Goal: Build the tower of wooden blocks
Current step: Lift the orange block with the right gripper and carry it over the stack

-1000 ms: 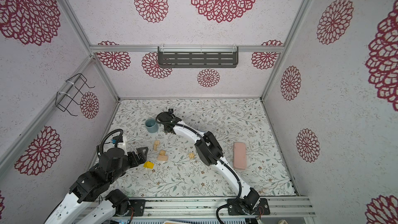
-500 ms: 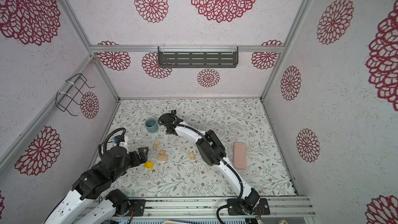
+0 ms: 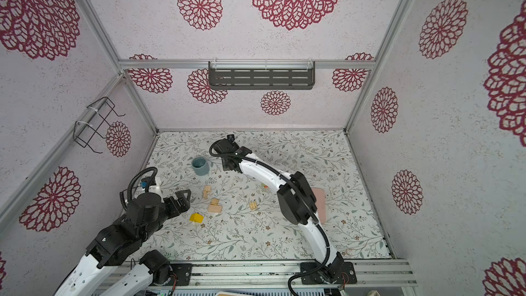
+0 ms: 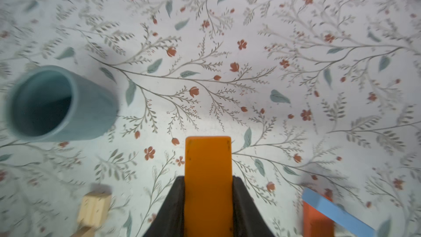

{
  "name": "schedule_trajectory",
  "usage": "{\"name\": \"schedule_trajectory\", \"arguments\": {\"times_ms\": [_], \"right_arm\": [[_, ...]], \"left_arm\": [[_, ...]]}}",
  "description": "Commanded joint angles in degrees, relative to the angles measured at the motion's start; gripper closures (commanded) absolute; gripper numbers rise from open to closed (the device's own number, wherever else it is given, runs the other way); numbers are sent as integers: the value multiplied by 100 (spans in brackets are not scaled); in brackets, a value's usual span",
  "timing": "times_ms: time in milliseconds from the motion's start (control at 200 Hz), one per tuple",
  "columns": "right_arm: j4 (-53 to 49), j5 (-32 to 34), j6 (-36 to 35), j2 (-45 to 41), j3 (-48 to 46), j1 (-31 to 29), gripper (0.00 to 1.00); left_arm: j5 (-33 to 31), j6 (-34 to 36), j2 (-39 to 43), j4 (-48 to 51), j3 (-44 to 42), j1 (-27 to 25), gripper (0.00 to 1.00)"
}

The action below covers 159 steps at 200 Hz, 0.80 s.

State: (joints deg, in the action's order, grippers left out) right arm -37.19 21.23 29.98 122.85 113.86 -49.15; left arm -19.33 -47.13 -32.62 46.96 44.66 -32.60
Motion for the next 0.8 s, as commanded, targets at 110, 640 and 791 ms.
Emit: {"name": "schedule_trajectory", "arguments": {"times_ms": [110, 640, 791], "right_arm": [[-471, 121, -290, -2027, -1121, 75, 79], [-105, -1023, -526, -3782, -3380, 1251, 80], [137, -1262, -607, -3547, -3541, 1367, 80]], "left_arm": [[239, 208, -590, 31, 525, 27, 3], [147, 362, -2696, -1073, 960, 31, 2], [41, 391, -2688, -1220, 833, 56, 3]]}}
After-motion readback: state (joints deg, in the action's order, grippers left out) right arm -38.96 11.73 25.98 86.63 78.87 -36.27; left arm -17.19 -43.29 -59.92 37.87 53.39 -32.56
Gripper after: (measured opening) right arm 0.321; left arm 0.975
